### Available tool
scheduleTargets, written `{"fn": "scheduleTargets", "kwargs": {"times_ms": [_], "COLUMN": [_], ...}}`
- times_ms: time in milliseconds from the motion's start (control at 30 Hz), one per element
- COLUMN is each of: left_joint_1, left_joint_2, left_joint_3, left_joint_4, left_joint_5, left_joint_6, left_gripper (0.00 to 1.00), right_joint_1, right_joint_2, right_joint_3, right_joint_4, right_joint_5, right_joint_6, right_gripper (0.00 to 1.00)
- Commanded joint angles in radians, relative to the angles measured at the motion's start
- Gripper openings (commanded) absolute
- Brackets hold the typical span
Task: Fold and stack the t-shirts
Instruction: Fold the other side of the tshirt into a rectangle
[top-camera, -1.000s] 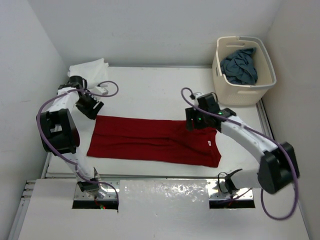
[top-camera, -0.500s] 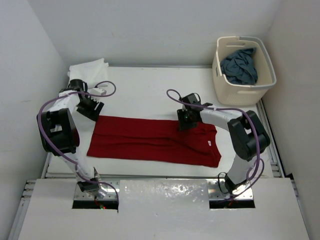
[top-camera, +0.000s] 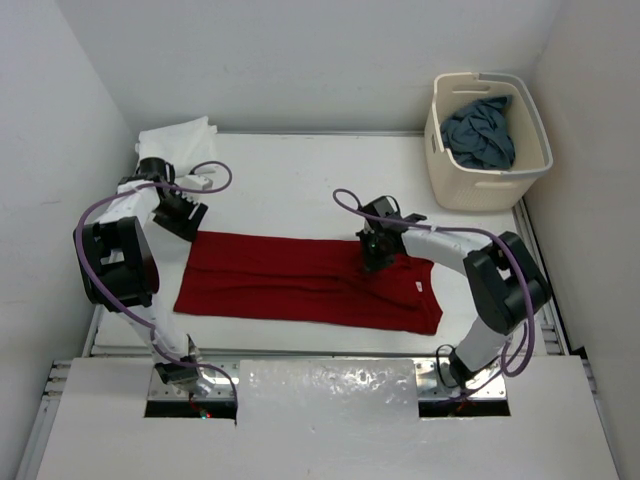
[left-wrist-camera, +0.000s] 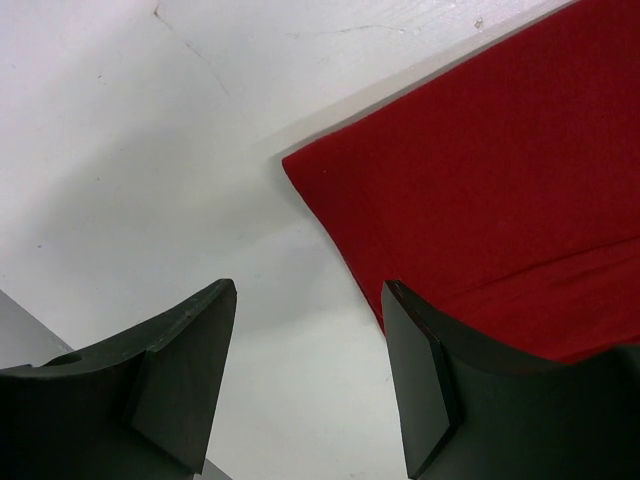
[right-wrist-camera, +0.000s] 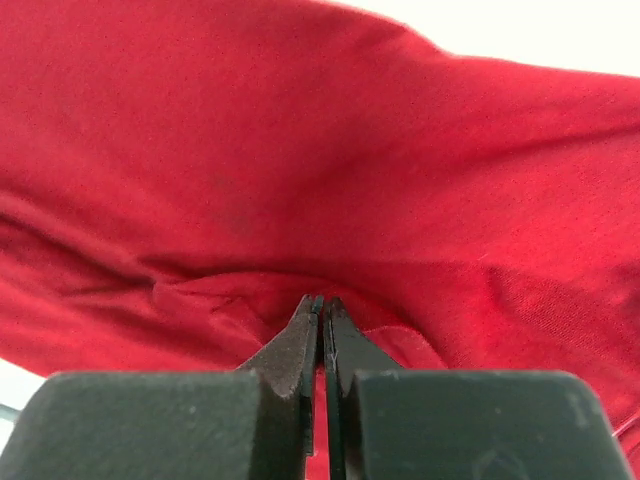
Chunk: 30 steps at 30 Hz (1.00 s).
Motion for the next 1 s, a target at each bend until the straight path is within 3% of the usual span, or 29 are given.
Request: {"fn": "scheduleTargets", "kwargs": {"times_ms": [0,200,367,533,700,800,900,967], "left_joint_1": [0.006,0.003,0.003,0.003,0.003,-0.025,-0.152,-0.287], "left_joint_2": [-0.026,-0.019,-0.01,-0.013,-0.014,-0.023,-0.074,-0.108], "left_joint_3": [0.035,0.039,0.048,0.076,0.146,0.183,0.191,0.194], "left_joint_4": [0.003,0.002,-0.006,-0.024,-0.063,-0.121,-0.129,-0.129], "left_joint_5": [0.015,0.011,0.017,0.052,0.11,0.189,0.216,0.232], "left_joint_6": [0.008,0.008,0.008,0.025,0.031,0.051,0.077,0.077], "left_gripper": [0.59,0.58,0.59,0.59,0.59,0.57,0.54,0.53], "right_joint_1": [0.04,0.148,0.179,0.227,0.258,0.216,0.041,-0.083], "right_joint_2": [-0.067,-0.069,-0.08,-0.104,-0.152,-0.178,-0.208,-0.245], "right_joint_3": [-0.005,-0.009,-0.003,-0.02,0.079,0.19,0.179,0.109], "right_joint_4": [-0.04,-0.127,-0.196,-0.205,-0.33,-0.411,-0.414,-0.393], "right_joint_5": [-0.013,-0.083,-0.073,-0.173,-0.192,-0.13,-0.219,-0.198], "right_joint_6": [0.032,0.094,0.095,0.057,-0.047,-0.11,-0.092,-0.072], "right_gripper": [0.0,0.01,0.16,0.21,0.34,0.39,0.4,0.37]}}
